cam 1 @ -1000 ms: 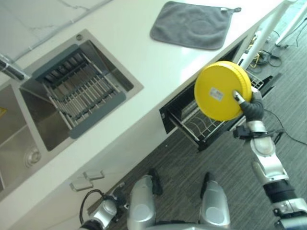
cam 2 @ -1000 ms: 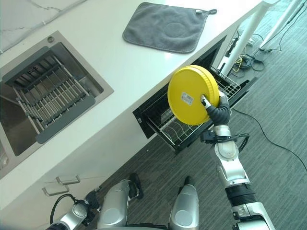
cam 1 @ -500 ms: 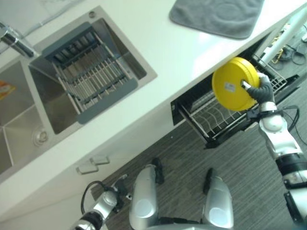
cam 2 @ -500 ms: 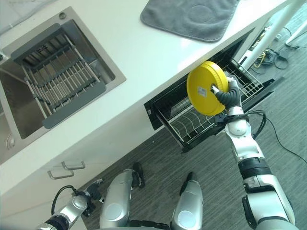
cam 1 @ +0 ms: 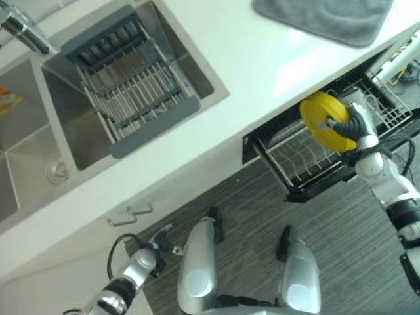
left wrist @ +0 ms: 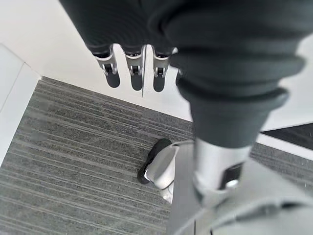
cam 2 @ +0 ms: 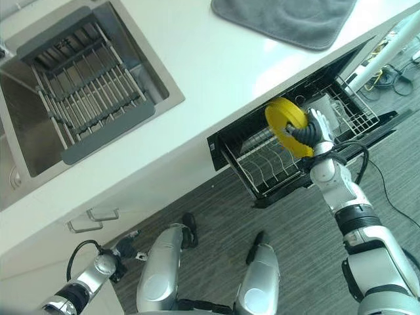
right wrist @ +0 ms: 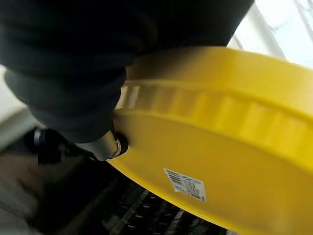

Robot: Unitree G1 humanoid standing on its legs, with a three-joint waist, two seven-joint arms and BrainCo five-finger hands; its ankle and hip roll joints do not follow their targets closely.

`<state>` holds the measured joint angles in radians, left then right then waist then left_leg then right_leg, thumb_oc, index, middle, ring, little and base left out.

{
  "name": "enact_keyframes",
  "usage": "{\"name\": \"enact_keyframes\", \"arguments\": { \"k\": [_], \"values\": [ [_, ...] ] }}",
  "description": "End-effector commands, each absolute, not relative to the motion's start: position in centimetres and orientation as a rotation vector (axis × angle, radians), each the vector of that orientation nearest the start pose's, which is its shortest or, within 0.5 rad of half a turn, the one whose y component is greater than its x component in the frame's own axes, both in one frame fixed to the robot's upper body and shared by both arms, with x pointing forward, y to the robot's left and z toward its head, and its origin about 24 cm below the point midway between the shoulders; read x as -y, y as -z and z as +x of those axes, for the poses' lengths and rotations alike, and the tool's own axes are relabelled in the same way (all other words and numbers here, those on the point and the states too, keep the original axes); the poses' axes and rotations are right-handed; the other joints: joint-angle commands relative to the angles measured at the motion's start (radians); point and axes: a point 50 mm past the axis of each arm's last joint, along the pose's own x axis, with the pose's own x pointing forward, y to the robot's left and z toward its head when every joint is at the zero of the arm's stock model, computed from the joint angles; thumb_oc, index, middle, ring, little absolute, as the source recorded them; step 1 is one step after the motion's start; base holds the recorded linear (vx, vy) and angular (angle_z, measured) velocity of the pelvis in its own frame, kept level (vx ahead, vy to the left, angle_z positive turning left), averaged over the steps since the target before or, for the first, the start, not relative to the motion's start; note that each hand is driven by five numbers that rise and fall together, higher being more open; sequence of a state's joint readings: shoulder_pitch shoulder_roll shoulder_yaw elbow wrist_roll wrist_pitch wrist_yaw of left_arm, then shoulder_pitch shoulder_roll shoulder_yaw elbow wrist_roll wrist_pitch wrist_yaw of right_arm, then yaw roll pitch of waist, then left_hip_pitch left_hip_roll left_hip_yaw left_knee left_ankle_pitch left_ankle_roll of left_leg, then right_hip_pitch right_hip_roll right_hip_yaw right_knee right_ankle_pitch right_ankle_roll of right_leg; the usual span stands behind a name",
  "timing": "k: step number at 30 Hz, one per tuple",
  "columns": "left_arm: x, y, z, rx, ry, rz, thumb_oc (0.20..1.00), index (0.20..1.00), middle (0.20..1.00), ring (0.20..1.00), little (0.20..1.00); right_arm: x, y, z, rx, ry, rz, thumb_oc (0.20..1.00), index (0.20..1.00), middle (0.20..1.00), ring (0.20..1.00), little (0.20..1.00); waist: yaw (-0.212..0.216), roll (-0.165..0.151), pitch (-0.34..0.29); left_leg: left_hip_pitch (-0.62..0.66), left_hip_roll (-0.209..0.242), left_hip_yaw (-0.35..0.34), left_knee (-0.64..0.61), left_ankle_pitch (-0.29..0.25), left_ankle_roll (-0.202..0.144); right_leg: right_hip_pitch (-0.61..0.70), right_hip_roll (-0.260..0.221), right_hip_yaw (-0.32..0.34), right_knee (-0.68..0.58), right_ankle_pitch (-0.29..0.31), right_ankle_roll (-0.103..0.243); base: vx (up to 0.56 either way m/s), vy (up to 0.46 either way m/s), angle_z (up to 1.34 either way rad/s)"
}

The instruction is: Place the dishes in the dishwasher.

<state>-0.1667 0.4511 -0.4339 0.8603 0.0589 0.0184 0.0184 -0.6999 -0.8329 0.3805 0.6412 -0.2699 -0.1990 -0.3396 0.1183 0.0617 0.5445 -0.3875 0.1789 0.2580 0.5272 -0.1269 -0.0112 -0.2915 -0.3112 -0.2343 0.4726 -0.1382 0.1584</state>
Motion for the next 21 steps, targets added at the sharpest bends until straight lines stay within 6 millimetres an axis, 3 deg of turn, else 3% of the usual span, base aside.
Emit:
{"name": "enact_keyframes", "arguments": {
  "k": [1,9,21],
  "values": [
    [-24.9,9.2,21.0,-0.755,0.201,0.725,1.0,1.0,1.0,1.0,1.0,26.5,-23.7,36.0,0.609,0.382,-1.306,0.2,0.2,0.2,0.2,0.2,0.037,-0.025,-0.031,0.052,-0.028,-0.127,-0.09,-0.021,-0.004,-0.01,0.011,-0.077,0.096,-0.054,-0.034,-0.05,-0.04,0.0],
    [-25.0,8.2,22.1,-0.696,0.188,0.749,1.0,1.0,1.0,1.0,1.0,26.2,-25.8,36.9,0.71,0.555,-1.504,0.2,0.2,0.2,0.2,0.2,0.07,-0.028,-0.025,-0.001,-0.035,-0.146,-0.08,-0.026,0.009,-0.056,0.012,-0.093,0.12,-0.061,-0.033,-0.05,-0.019,0.06],
    [-23.9,8.4,22.7,-0.661,0.166,0.729,1.0,1.0,1.0,1.0,1.0,25.7,-26.2,37.6,0.715,0.7,-1.477,0.2,0.2,0.2,0.2,0.2,0.084,-0.023,-0.024,-0.043,-0.052,-0.143,-0.109,-0.01,0.011,-0.088,0.019,-0.102,0.088,-0.044,-0.028,-0.04,0.025,0.0]
  ]
}}
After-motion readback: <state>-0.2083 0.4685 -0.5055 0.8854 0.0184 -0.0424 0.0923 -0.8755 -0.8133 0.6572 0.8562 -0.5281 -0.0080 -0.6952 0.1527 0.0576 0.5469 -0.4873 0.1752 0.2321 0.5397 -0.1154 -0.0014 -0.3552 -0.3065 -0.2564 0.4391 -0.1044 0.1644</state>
